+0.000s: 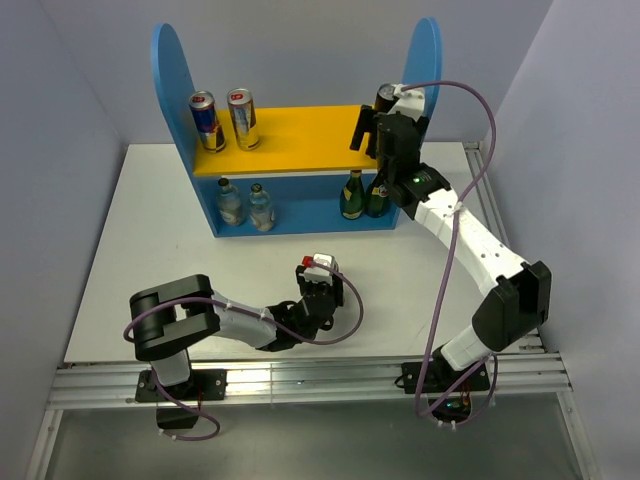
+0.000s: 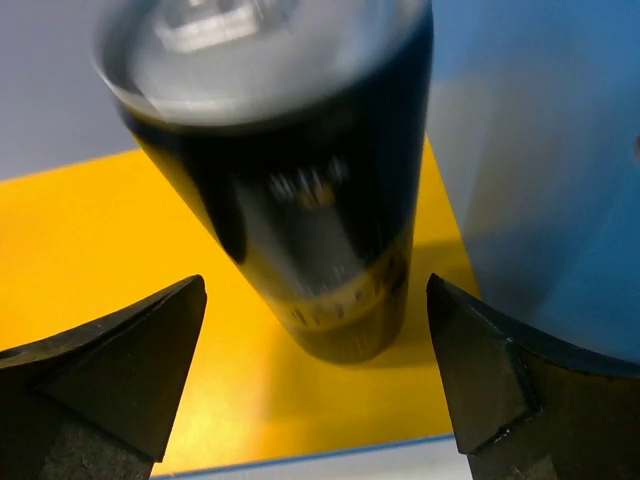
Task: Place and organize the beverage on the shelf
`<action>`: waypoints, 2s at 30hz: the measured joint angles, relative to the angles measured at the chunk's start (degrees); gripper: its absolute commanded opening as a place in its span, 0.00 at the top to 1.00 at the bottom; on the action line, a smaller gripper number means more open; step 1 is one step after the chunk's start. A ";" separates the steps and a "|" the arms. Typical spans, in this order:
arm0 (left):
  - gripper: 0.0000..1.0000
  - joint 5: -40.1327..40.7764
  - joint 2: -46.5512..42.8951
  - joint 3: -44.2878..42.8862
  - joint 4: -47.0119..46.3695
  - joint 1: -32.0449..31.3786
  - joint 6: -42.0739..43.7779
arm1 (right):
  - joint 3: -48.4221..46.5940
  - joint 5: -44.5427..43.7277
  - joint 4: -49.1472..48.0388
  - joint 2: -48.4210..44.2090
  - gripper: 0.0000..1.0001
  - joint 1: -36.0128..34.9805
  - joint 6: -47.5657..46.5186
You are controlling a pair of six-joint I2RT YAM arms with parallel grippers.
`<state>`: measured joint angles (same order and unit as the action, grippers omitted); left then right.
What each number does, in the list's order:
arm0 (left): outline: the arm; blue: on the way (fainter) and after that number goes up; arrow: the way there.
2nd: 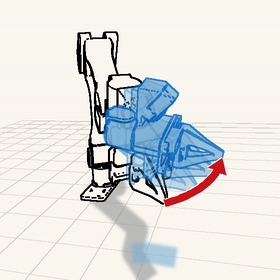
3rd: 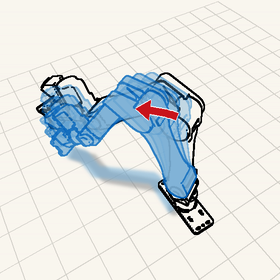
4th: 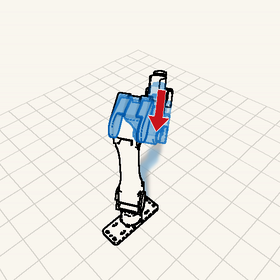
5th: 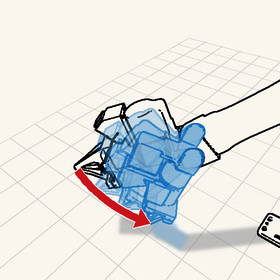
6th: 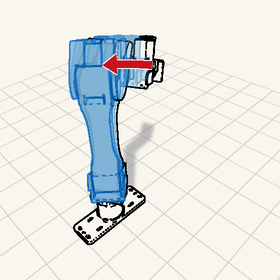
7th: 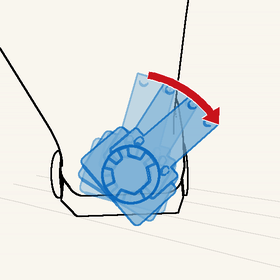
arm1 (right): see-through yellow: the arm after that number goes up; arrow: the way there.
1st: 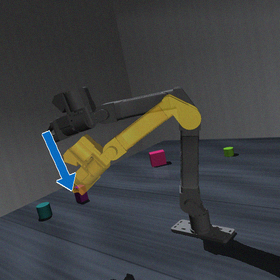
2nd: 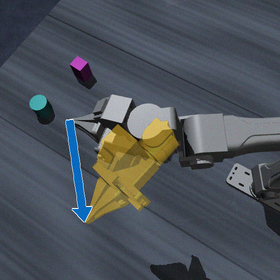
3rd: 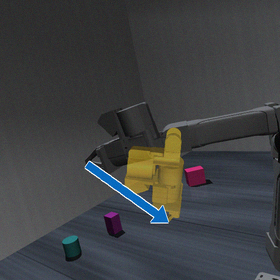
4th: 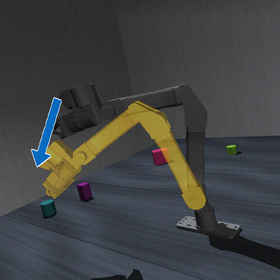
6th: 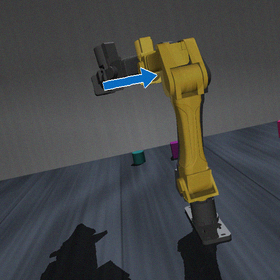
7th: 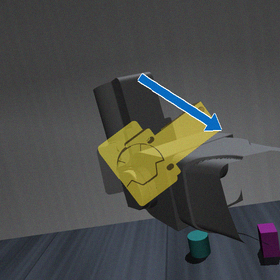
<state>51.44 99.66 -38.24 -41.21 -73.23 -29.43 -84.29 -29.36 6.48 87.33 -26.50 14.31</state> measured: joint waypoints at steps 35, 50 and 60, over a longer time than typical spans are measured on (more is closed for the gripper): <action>1.00 1.14 -10.10 -6.23 26.75 -2.03 0.42 | 29.70 0.24 5.18 -36.79 0.00 -4.98 10.03; 1.00 -5.01 -12.92 -48.59 43.15 8.17 16.96 | 39.76 -2.43 6.38 -42.71 0.00 -5.03 12.83; 1.00 -14.36 1.75 -69.02 51.01 23.26 22.16 | 44.28 -2.69 5.92 -44.94 0.00 -5.03 13.38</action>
<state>37.08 101.41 -107.26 9.80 -49.98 -7.27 -40.01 -32.05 12.40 42.39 -31.53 27.68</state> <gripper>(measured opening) 0.625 0.999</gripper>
